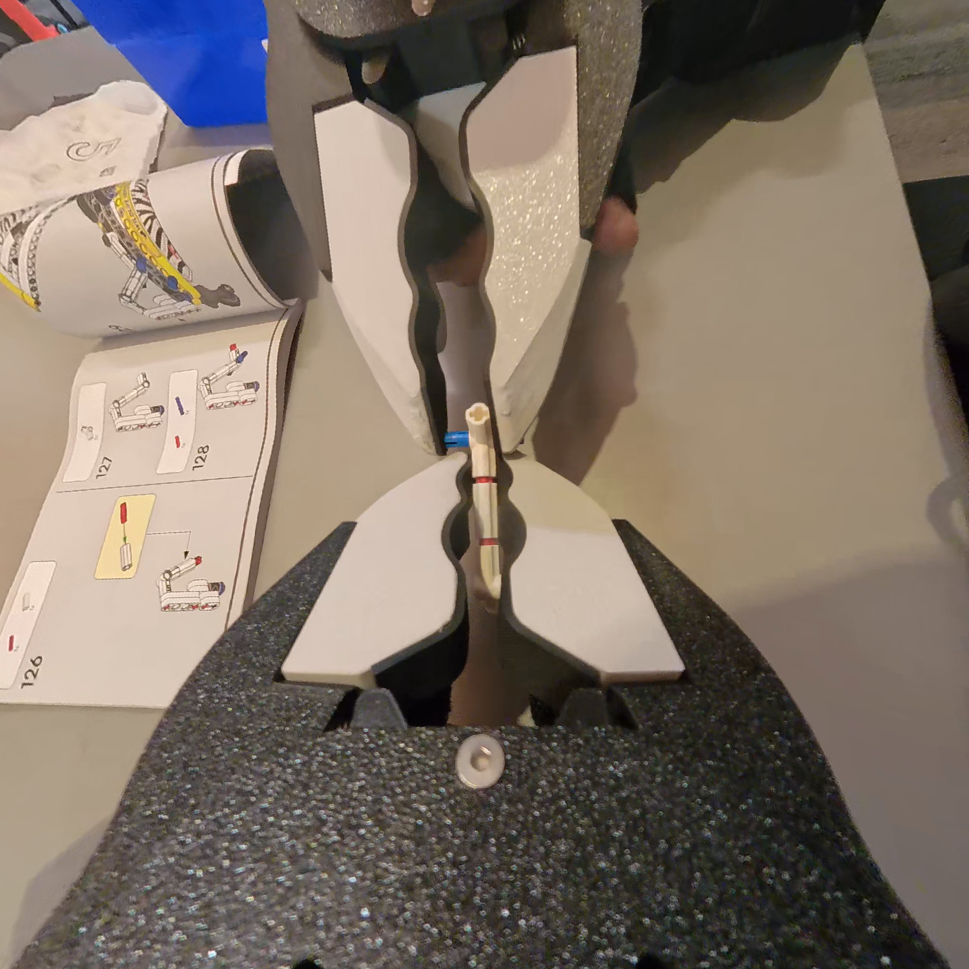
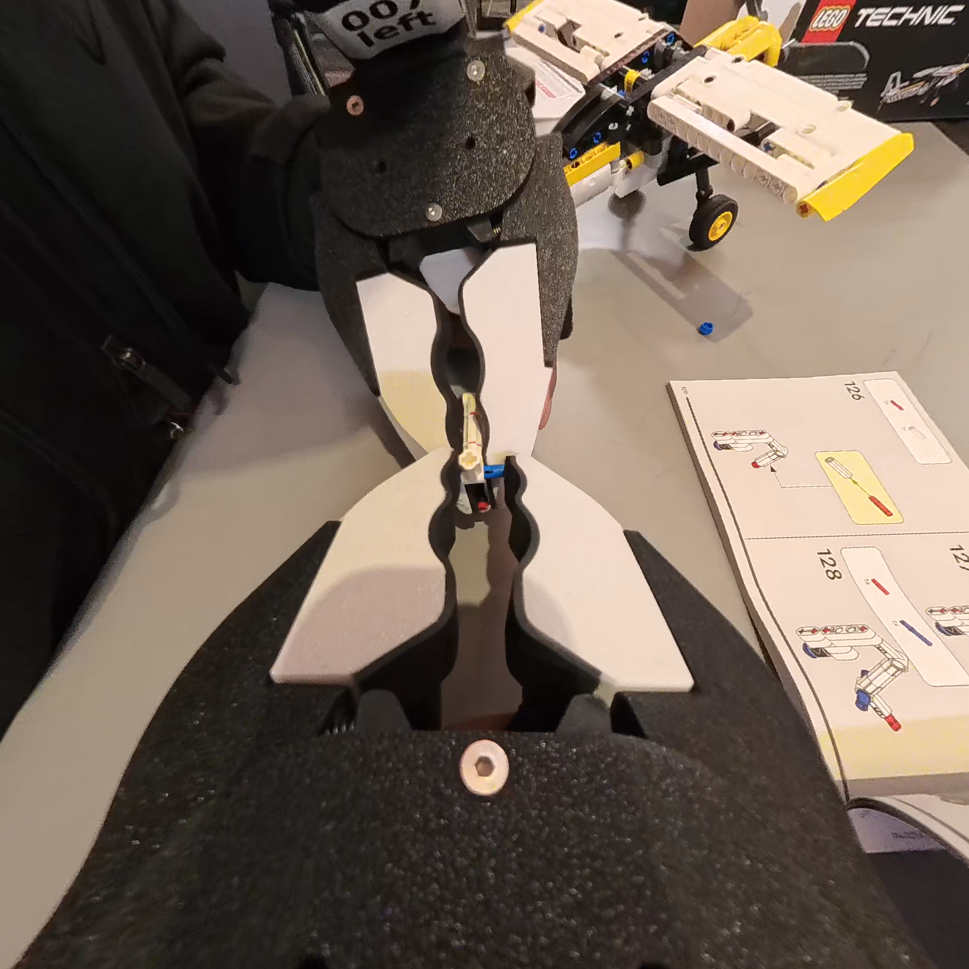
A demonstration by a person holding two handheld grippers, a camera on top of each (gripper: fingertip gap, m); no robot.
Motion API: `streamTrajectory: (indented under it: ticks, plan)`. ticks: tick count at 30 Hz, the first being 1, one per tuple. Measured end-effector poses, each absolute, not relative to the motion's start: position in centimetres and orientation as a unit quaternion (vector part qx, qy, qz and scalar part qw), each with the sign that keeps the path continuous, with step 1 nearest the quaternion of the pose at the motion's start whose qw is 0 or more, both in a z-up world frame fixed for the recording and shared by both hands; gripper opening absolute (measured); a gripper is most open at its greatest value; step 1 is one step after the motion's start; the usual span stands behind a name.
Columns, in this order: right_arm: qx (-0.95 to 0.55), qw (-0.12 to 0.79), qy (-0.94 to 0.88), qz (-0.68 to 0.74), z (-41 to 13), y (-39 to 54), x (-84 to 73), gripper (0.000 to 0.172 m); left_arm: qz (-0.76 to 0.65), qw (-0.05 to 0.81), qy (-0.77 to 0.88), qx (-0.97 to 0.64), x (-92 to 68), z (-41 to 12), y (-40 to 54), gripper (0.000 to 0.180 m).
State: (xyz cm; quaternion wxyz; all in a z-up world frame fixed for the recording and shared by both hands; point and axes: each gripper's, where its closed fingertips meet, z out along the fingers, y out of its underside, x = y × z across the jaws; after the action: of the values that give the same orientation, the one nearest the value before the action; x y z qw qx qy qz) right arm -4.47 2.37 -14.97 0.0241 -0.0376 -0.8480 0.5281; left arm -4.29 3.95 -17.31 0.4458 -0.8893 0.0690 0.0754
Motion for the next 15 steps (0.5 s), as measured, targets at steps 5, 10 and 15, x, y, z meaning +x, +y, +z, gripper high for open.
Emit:
streamTrajectory:
  ticks: [5,10,15]
  plan:
    - [-0.037,0.039,-0.855,0.517,-15.32,2.42,-4.67,0.015,0.067,0.444,0.056,-0.892,-4.45,-17.61,3.96,0.006]
    - [-0.042,0.039,-0.862,0.504,-15.71,2.44,-4.88,0.015,0.069,0.435,0.052,-0.896,-4.65,-17.97,3.89,0.006]
    - [-0.038,0.047,-0.867,0.495,-15.96,2.45,-4.87,0.015,0.066,0.427,0.054,-0.9,-4.6,-18.25,3.85,0.006]
